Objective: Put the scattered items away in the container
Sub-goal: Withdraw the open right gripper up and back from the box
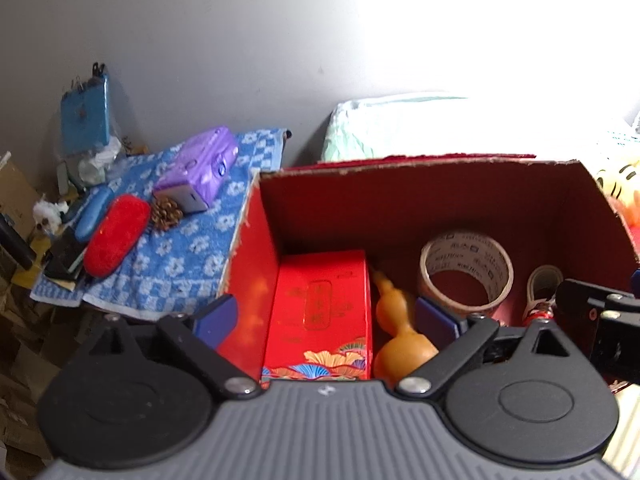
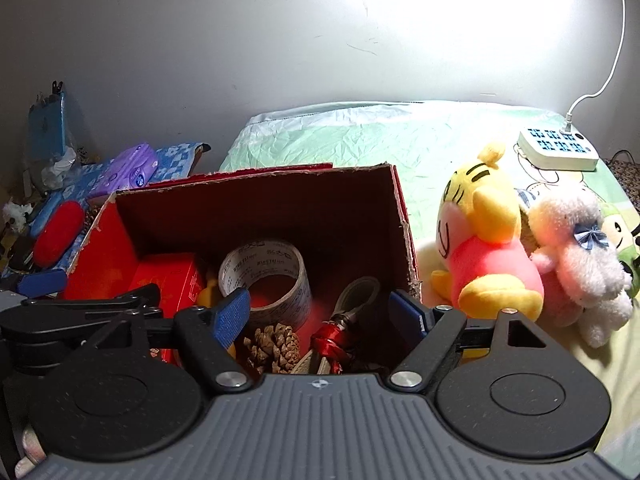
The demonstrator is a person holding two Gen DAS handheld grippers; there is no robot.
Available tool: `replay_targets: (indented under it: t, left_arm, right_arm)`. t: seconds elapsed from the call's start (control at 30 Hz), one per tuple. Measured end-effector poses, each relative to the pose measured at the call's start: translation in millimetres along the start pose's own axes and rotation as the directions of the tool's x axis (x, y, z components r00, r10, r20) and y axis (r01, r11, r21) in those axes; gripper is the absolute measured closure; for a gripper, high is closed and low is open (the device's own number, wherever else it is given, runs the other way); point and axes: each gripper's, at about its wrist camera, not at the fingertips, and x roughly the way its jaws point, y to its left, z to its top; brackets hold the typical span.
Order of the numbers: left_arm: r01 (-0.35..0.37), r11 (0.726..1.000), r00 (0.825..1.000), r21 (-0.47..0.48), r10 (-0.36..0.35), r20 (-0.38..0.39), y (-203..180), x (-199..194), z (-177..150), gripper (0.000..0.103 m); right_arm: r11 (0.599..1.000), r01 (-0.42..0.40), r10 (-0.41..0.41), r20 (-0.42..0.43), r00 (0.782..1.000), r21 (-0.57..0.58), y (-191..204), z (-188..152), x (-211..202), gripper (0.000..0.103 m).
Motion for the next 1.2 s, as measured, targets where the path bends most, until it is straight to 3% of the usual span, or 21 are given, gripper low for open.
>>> replay_targets:
  t: [0.13,0.6,1.2]
  left_arm:
    - [0.0,0.999,0.999,0.032,-0.001,0.041,-6.6,-8.8,1.4,0.005]
    - [0.05,0.999,0.999,-0.012,-0.049,0.007,1.5,-30.0,-19.3,0.005]
    - [0.0,0.998,1.0,-0.057,-0.001,-0.022,5.8,-62.0,-52.7,0.004]
  right_arm:
    - [1.0,-0.011,0.011,0.007,1.0,0.001,0.1,-2.2,-3.7,0.027]
    - [0.999,-0.039,0.039,0.017,0.999,0.017,8.3,-18.4,-31.9,0.027]
    - [0.995,-0.1,0.1,-0.009,0.995,-0.006,8.7,-43.4,-56.9,0.027]
